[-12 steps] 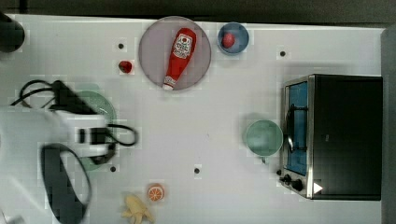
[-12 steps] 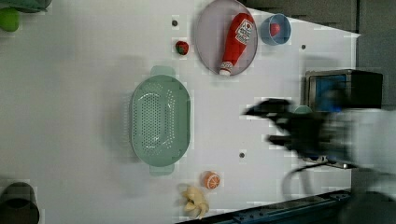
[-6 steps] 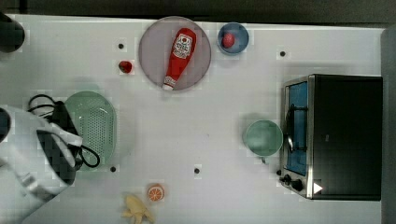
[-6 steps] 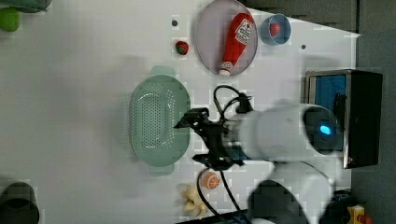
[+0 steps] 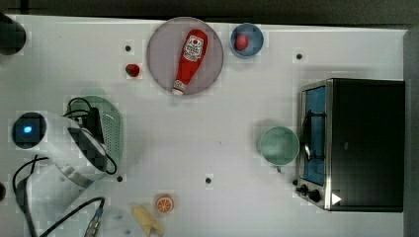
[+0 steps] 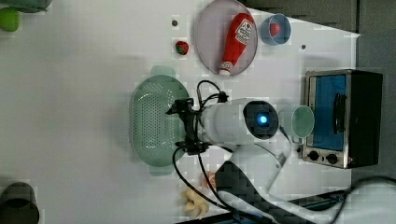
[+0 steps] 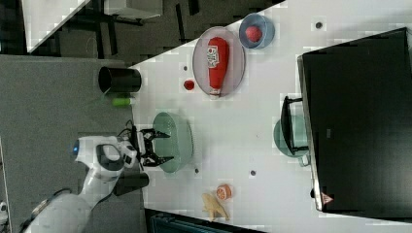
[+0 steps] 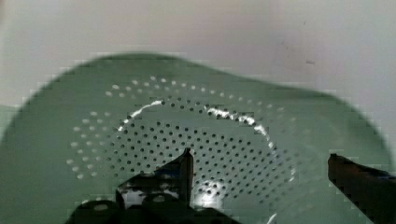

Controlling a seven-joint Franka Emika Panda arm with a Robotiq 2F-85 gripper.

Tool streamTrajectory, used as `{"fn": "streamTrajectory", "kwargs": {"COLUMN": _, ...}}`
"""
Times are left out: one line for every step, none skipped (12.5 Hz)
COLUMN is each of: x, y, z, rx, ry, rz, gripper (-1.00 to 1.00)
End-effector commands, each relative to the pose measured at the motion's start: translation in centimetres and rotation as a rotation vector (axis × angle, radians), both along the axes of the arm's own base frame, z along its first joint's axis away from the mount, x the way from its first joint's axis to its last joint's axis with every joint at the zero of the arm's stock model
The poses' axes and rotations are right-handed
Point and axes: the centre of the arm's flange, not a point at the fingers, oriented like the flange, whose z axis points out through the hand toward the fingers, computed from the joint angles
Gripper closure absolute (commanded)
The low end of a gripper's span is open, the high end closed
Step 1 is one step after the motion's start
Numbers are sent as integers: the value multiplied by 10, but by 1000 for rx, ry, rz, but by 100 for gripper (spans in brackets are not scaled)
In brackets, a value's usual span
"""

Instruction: Drag strainer left to right.

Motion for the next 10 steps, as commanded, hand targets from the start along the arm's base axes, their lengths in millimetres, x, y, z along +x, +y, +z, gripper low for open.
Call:
{"fn": "streamTrajectory", "kwargs": {"x": 6, "y": 1, "z": -8, "rx": 48, "ry": -24, "rz": -132, "gripper": -100}}
{"fn": "streamTrajectory", "kwargs": {"x": 8, "y": -4, "z": -17, "rx": 42, "ry": -15, "rz": -140, "gripper": -100}}
{"fn": "streamTrajectory", "kwargs": {"x": 10, "y": -12, "z": -26, "rx": 25, "ry": -12, "rz": -142, "gripper": -100}}
{"fn": "streamTrajectory", "kwargs": {"x": 14, "y": -21, "z": -34, "rx": 8, "ry": -13, "rz": -142, "gripper": -100}}
{"fn": "streamTrajectory", "kwargs": {"x": 16, "y": -28, "z": -39, "rx": -2, "ry": -12, "rz": -149, "gripper": -100}}
{"fn": "streamTrajectory", "kwargs": {"x": 17, "y": -32, "z": -43, "rx": -5, "ry": -11, "rz": -155, "gripper": -100}}
{"fn": "streamTrajectory", "kwargs": {"x": 17, "y": -38, "z": -47, "rx": -14, "ry": -6, "rz": -161, "gripper": -100}}
{"fn": "streamTrajectory", "kwargs": {"x": 17, "y": -43, "z": -50, "rx": -23, "ry": -7, "rz": -160, "gripper": -100}}
{"fn": "streamTrajectory", "kwargs": {"x": 19, "y": -48, "z": -50, "rx": -24, "ry": -16, "rz": -165, "gripper": -100}}
{"fn": "streamTrajectory", "kwargs": {"x": 21, "y": -53, "z": -50, "rx": -25, "ry": -24, "rz": -173, "gripper": -100}}
